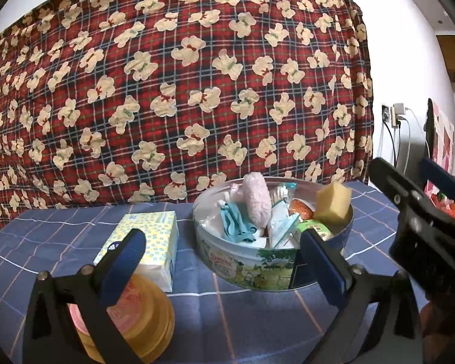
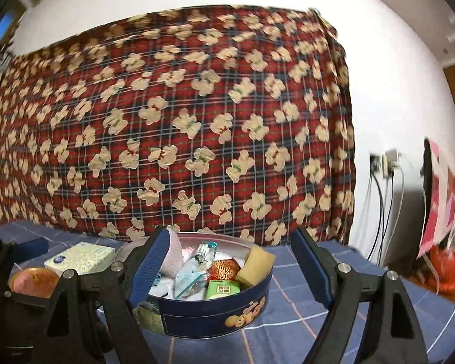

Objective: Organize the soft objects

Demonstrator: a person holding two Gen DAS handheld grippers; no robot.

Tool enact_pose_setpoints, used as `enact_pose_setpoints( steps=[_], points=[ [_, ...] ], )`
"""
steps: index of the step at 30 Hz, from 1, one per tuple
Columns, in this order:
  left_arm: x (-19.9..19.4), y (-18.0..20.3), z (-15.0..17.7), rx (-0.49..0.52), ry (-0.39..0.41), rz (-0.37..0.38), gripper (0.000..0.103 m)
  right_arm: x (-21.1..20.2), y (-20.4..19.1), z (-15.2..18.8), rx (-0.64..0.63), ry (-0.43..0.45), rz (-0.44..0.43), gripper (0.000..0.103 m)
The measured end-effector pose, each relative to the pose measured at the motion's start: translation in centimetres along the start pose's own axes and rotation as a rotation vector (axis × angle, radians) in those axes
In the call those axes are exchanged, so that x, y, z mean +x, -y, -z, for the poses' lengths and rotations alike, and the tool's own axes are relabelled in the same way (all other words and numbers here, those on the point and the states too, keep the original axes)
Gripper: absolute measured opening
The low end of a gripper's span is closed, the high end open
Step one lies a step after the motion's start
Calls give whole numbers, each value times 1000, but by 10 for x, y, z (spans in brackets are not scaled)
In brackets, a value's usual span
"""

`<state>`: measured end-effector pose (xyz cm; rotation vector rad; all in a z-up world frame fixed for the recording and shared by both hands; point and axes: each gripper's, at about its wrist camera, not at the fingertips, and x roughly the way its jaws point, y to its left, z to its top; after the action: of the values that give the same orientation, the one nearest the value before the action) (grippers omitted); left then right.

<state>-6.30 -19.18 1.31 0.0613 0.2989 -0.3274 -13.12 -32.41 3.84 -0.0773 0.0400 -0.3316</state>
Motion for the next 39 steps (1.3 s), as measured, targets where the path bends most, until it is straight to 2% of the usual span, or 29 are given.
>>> enact_pose_setpoints(
  steps=[3,7,15,39],
  points=[
    [1,-2,0,-10,-14,6,103,-4,-4,-1,-20,23,5,87],
    [1,0,0,0,-15,5,103,-4,5,-1,21,24,20,91],
    [1,0,1,-2,-17,-3,103,0,21,0,96,-5,33,91],
    [2,-1,1,-1,-22,-3,103,2,24,1,97,-7,34,91]
  ],
)
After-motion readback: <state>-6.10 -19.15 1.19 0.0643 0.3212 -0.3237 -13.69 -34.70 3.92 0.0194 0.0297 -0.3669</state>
